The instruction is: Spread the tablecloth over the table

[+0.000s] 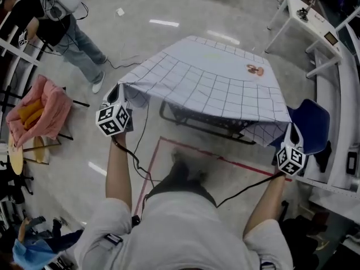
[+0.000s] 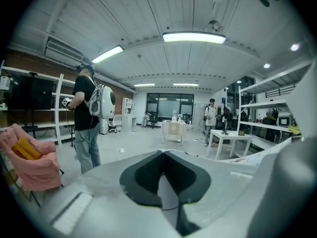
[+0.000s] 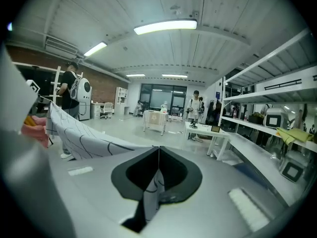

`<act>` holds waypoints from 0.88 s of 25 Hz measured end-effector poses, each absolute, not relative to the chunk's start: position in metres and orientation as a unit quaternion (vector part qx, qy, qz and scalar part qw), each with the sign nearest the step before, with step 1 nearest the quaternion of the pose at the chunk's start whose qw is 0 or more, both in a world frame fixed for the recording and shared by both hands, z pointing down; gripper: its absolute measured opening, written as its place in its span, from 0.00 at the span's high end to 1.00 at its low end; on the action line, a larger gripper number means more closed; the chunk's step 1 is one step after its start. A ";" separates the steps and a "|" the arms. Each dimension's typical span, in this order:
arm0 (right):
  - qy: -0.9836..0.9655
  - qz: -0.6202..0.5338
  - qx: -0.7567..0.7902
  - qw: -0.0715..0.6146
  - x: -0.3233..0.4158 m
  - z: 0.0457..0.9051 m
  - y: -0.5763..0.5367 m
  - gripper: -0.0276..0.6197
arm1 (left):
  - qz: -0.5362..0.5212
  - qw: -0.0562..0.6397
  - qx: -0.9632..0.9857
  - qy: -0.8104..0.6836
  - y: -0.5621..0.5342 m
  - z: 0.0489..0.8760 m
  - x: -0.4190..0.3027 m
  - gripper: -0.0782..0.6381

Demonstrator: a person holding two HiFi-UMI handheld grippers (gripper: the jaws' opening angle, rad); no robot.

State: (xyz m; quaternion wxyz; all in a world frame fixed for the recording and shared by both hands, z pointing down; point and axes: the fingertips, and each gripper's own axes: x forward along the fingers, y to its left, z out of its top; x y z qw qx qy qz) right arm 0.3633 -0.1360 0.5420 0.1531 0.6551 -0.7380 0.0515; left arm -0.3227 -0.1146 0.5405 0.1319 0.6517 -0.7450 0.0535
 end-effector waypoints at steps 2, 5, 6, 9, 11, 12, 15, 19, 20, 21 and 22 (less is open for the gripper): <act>-0.740 0.047 0.654 0.149 0.365 0.545 -0.136 0.95 | 0.056 0.129 0.649 -0.748 -0.112 0.544 -0.323 0.86; -0.741 0.055 0.654 0.145 0.365 0.547 -0.135 0.95 | 0.064 0.133 0.645 -0.750 -0.112 0.544 -0.323 0.86; -0.742 0.059 0.652 0.145 0.365 0.546 -0.135 0.95 | 0.067 0.137 0.643 -0.751 -0.112 0.545 -0.323 0.86; -0.751 0.063 0.639 0.151 0.362 0.546 -0.132 0.95 | 0.076 0.155 0.631 -0.756 -0.107 0.550 -0.326 0.86; -0.759 0.063 0.629 0.155 0.361 0.545 -0.129 0.95 | 0.092 0.163 0.623 -0.759 -0.105 0.554 -0.327 0.86; -0.763 0.065 0.624 0.155 0.360 0.545 -0.128 0.95 | 0.101 0.166 0.620 -0.760 -0.104 0.556 -0.328 0.86; -0.769 0.071 0.617 0.154 0.360 0.543 -0.129 0.95 | 0.113 0.179 0.611 -0.763 -0.104 0.561 -0.329 0.86; -0.771 0.076 0.611 0.164 0.360 0.544 -0.126 0.95 | 0.126 0.187 0.607 -0.762 -0.104 0.562 -0.330 0.86; -0.771 0.076 0.611 0.165 0.360 0.544 -0.125 0.95 | 0.127 0.188 0.607 -0.761 -0.103 0.562 -0.331 0.86; -0.771 0.075 0.611 0.164 0.360 0.544 -0.123 0.95 | 0.125 0.188 0.608 -0.761 -0.103 0.563 -0.332 0.86; -0.770 0.073 0.612 0.162 0.360 0.544 -0.123 0.95 | 0.122 0.188 0.610 -0.760 -0.104 0.564 -0.333 0.86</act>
